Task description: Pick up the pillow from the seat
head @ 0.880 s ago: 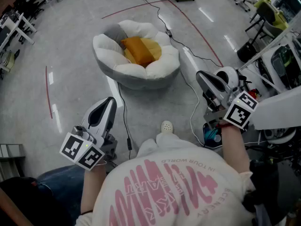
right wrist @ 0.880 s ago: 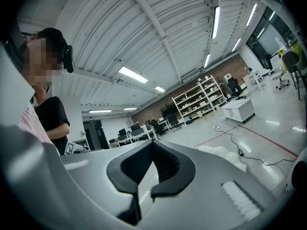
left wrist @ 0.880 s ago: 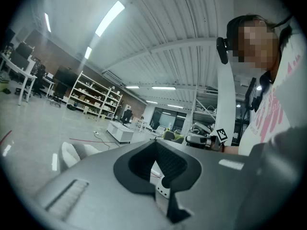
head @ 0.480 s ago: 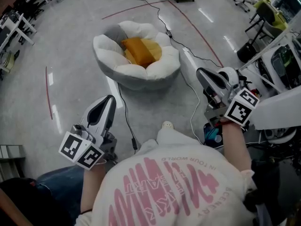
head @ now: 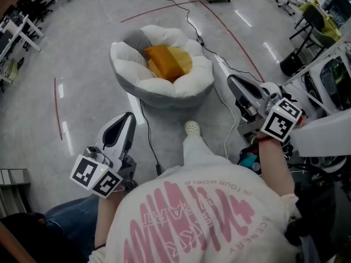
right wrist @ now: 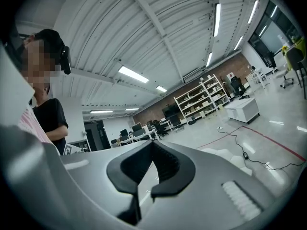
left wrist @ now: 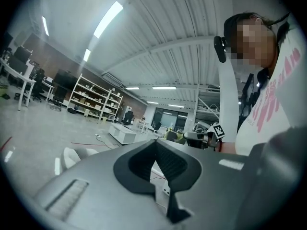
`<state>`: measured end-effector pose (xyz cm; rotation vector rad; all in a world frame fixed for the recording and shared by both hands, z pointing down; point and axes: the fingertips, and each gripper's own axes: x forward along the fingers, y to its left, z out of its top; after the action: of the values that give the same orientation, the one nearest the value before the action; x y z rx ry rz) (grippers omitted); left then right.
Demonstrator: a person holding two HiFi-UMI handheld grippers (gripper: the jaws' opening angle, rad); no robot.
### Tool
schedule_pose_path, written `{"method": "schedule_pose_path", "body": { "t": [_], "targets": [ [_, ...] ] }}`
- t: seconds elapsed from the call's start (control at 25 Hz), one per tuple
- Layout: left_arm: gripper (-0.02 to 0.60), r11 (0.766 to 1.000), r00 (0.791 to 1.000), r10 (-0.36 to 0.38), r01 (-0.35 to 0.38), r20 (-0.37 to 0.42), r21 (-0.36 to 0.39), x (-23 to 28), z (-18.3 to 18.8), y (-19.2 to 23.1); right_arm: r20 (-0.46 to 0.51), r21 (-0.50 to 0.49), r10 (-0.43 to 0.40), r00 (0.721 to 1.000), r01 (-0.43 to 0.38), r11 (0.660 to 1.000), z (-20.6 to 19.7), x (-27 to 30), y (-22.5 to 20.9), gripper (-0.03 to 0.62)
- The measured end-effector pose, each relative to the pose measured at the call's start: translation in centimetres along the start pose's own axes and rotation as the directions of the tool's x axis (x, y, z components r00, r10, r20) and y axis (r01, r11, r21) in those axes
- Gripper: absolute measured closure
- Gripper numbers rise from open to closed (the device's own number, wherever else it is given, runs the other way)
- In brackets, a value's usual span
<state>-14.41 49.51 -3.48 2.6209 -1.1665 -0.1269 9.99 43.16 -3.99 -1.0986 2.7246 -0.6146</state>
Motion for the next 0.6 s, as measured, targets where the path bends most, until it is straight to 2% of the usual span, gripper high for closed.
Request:
{"method": "schedule_pose_path", "body": {
  "t": [0.28,0.6],
  "targets": [
    [0.565,0.997,0.998,0.067,-0.067,-0.009,0.042,4.2,1.7,3.0,-0.041,-0.029,0.044,0.998,-0.046,0.999,2.5,4.6,-4.0,0.589],
    [0.565,0.988,0.988,0.155,-0.155,0.002,0.016,10.8,2.7,8.1,-0.073,-0.032,0.084,0.994,-0.087,0.996,6.0,10.2,-12.1,0.589]
  ]
}}
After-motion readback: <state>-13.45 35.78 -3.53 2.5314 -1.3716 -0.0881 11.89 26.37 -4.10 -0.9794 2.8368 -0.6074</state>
